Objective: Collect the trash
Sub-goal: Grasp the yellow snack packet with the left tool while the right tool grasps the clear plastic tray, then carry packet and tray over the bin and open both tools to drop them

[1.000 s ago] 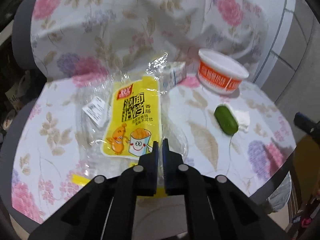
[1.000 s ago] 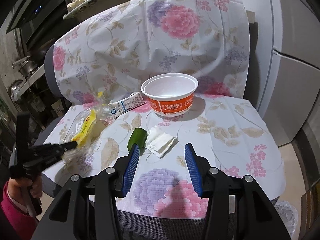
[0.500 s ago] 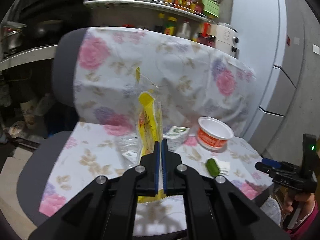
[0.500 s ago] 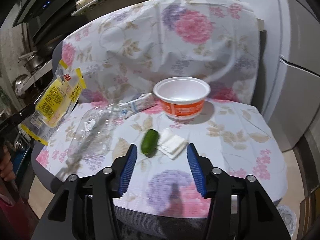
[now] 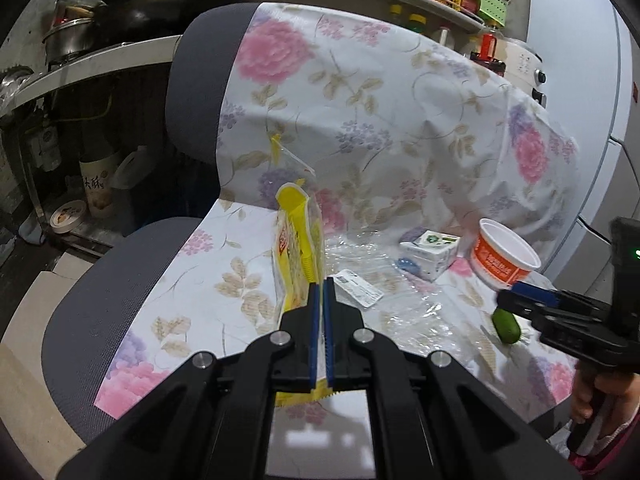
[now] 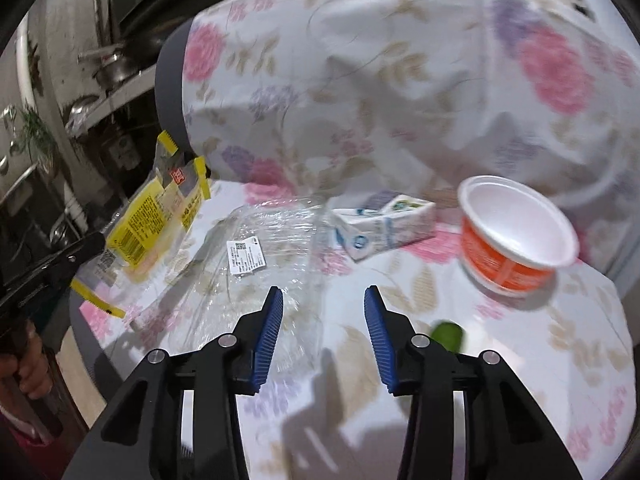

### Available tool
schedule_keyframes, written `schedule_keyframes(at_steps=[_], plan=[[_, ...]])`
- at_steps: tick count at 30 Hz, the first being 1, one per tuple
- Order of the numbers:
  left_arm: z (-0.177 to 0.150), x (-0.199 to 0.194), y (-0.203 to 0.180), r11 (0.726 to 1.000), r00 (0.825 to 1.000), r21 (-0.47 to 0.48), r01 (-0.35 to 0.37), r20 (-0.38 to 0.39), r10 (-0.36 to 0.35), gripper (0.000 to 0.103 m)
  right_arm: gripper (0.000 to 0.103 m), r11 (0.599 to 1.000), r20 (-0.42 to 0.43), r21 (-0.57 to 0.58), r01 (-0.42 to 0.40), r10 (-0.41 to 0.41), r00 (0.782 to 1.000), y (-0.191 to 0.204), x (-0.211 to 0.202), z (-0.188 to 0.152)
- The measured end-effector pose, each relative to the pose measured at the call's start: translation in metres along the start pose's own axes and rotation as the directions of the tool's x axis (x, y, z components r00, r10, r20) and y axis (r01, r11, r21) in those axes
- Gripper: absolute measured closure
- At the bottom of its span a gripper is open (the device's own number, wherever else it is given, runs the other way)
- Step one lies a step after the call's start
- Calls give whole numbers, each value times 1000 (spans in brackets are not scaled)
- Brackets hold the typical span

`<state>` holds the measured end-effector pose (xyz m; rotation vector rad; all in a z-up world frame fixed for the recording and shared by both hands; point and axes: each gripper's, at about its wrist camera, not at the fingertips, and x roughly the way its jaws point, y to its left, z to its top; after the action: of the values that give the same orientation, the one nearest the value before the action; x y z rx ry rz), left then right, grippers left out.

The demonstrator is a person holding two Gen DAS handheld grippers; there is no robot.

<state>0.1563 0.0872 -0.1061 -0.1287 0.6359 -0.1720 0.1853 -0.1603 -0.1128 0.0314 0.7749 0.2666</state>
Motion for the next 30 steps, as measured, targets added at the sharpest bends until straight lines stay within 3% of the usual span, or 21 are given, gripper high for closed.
schedule_keyframes(at_steps=[9, 12, 17, 20, 24, 30], plan=[[-5, 24, 2, 1000, 1000, 2, 7, -24, -7, 103, 61, 999, -92, 33, -6, 9, 996, -1, 71, 13], [-6, 27, 0, 1000, 999, 1, 16, -30, -16, 103, 69, 999, -118, 43, -12, 17, 993, -3, 83, 15], [-3, 25, 0, 1000, 1000, 2, 12, -21, -12, 103, 95, 999, -155, 48, -23, 30, 987, 0, 95, 13], [0, 14, -1, 1000, 1000, 1, 9, -2, -9, 103, 97, 998, -101, 51, -27, 32, 994, 3, 77, 17], [8, -8, -12, 999, 999, 5, 33, 38, -33, 103, 97, 998, 21, 56, -7, 5, 1000, -3, 21, 26], [15, -46, -63, 985, 982, 66, 158, 97, -164, 103, 97, 993, 163, 113, 32, -50, 985, -32, -70, 21]])
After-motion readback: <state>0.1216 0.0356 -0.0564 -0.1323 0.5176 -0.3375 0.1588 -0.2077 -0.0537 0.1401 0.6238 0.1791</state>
